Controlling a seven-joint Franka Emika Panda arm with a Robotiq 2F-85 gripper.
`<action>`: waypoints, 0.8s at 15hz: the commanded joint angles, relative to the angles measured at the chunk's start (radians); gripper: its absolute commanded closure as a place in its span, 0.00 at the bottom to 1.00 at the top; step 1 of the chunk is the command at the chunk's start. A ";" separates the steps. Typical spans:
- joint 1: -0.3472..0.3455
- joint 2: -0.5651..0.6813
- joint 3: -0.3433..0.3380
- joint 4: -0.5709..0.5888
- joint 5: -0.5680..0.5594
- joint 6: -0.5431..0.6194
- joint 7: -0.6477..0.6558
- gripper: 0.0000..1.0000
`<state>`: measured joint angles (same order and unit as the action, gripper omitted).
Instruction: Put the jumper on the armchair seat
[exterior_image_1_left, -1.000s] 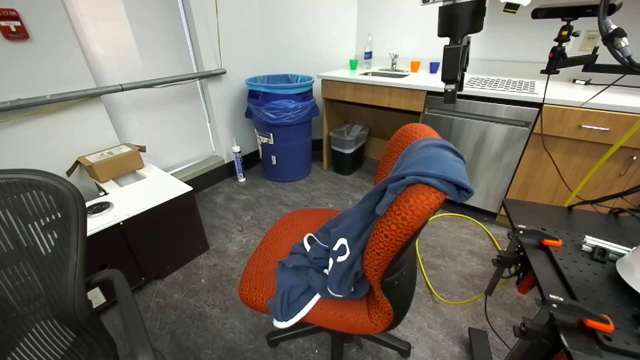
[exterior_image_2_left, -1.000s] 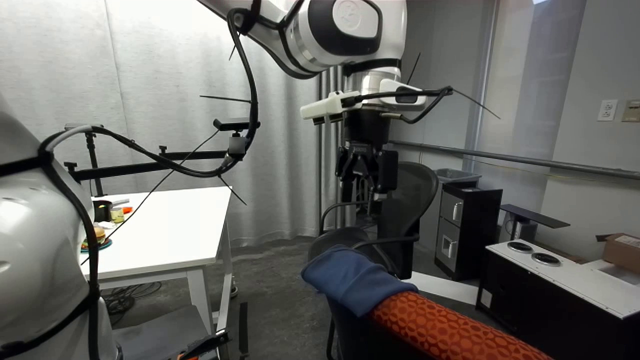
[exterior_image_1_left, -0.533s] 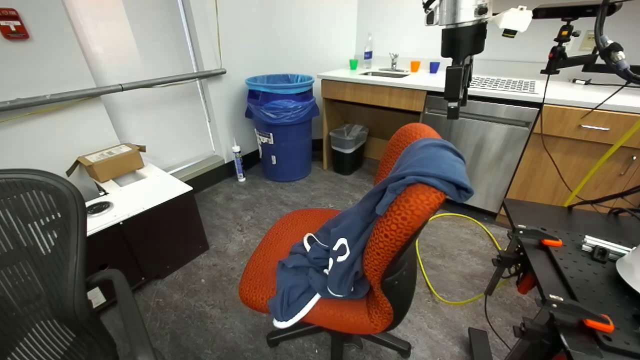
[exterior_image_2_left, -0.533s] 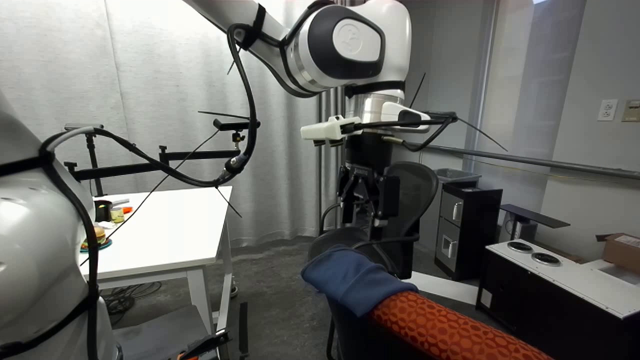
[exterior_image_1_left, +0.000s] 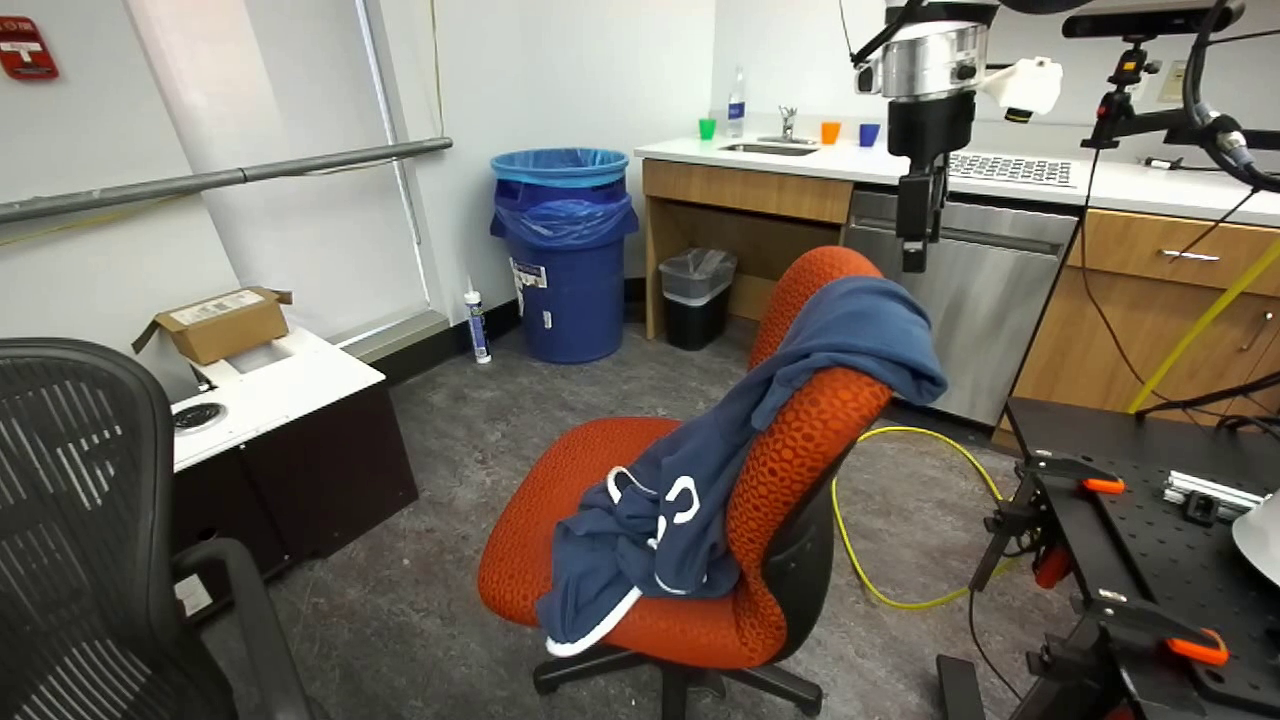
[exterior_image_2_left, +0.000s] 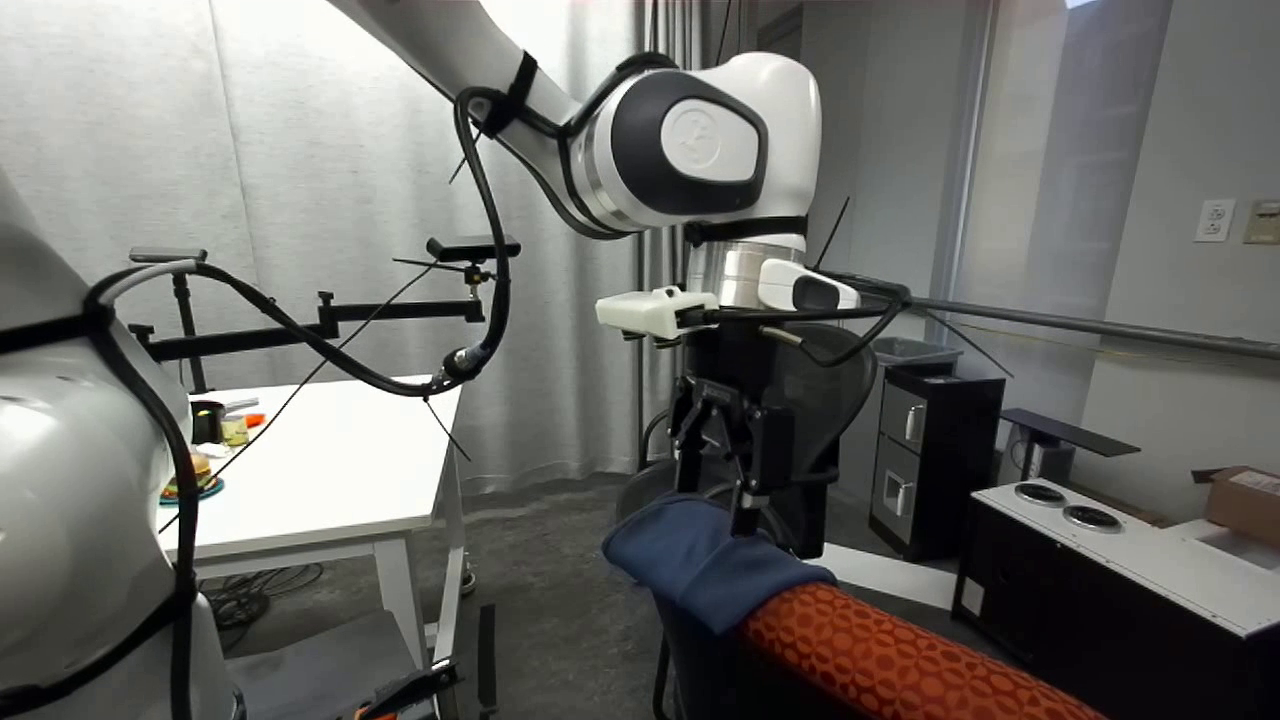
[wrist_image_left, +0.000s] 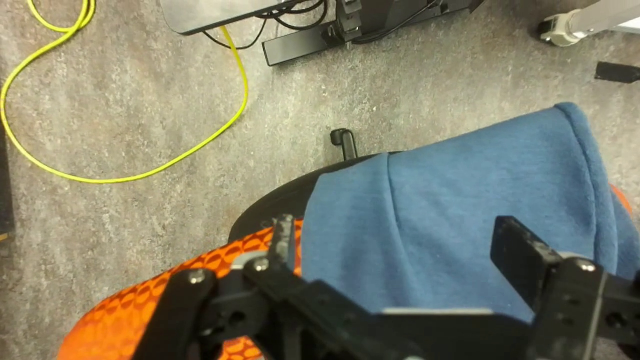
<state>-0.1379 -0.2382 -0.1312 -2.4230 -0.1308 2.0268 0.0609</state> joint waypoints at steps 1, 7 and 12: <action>-0.004 0.038 -0.003 0.003 -0.012 0.061 -0.037 0.00; -0.001 0.130 0.001 0.034 -0.018 0.158 -0.059 0.00; 0.002 0.193 0.006 0.062 -0.029 0.182 -0.051 0.39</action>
<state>-0.1375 -0.0862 -0.1269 -2.3947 -0.1349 2.1907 0.0129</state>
